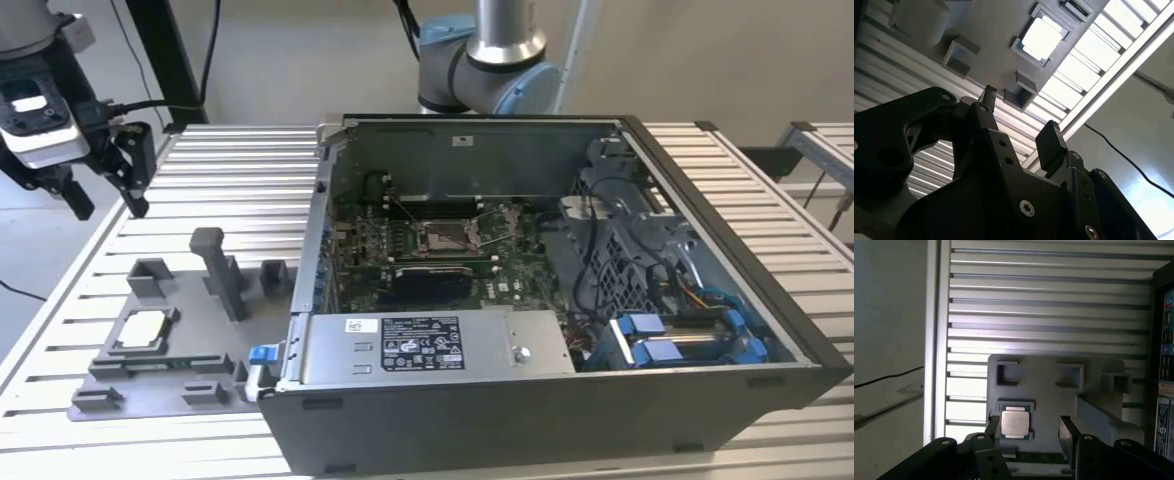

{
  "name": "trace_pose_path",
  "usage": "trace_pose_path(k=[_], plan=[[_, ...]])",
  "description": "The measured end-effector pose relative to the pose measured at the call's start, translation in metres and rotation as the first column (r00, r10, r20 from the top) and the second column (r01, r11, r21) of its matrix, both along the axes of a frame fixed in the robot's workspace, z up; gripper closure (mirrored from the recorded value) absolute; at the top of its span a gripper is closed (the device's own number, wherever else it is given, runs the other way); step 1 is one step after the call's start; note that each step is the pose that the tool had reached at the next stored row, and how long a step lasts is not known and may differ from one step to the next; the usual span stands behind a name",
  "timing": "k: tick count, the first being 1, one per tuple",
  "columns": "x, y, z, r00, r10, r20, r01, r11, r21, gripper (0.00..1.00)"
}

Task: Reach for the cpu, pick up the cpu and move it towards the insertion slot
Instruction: 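Pick up the cpu and move it towards the insertion slot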

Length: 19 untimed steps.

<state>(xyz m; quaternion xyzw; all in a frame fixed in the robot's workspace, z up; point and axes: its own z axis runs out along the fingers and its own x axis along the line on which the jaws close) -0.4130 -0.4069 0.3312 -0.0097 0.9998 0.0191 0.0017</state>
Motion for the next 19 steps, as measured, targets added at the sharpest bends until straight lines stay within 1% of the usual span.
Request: trace_pose_path(k=[3,8,10,12,15,19], plan=[[-0.001,-0.0003,-0.0018,1.0,0.0,-0.0001,0.0,1.0,-0.0001,0.0],[-0.0036,-0.0006,-0.0088,1.0,0.0,0.0011,0.0,1.0,0.0001,0.0],[-0.0047,-0.0009,-0.0118,1.0,0.0,0.0022,0.0,1.0,0.0,0.0],[-0.0064,-0.0017,-0.015,1.0,0.0,0.0047,0.0,1.0,-0.0001,0.0],[-0.0085,-0.0033,-0.0201,1.0,0.0,0.0076,0.0,1.0,0.0,0.0],[-0.0095,-0.0074,-0.0272,0.9999,-0.004,0.0114,0.004,1.0,0.0002,0.0]])
